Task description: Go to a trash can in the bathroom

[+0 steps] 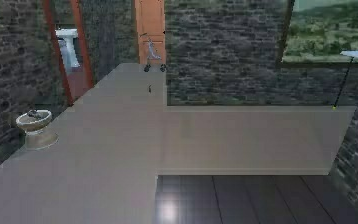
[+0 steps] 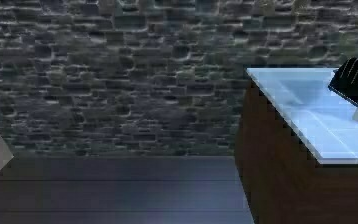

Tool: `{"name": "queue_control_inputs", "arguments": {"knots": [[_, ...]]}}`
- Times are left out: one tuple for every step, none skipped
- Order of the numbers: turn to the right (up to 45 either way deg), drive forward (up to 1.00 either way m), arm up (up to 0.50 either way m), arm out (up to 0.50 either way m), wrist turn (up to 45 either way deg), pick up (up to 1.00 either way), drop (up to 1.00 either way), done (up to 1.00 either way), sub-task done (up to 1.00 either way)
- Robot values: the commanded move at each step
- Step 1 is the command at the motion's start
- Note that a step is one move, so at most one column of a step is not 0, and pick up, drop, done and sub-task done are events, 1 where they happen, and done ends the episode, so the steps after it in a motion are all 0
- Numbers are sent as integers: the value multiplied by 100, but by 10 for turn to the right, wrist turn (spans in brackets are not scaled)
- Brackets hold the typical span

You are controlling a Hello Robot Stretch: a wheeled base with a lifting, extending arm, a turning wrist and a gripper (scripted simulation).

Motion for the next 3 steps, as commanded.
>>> {"name": "queue_control_inputs", "arguments": {"knots": [[-180,0,0,0,0,0,0,0,0],[0,100,0,0,0,0,0,0,0],[0,100,0,0,0,0,0,0,0]]}}
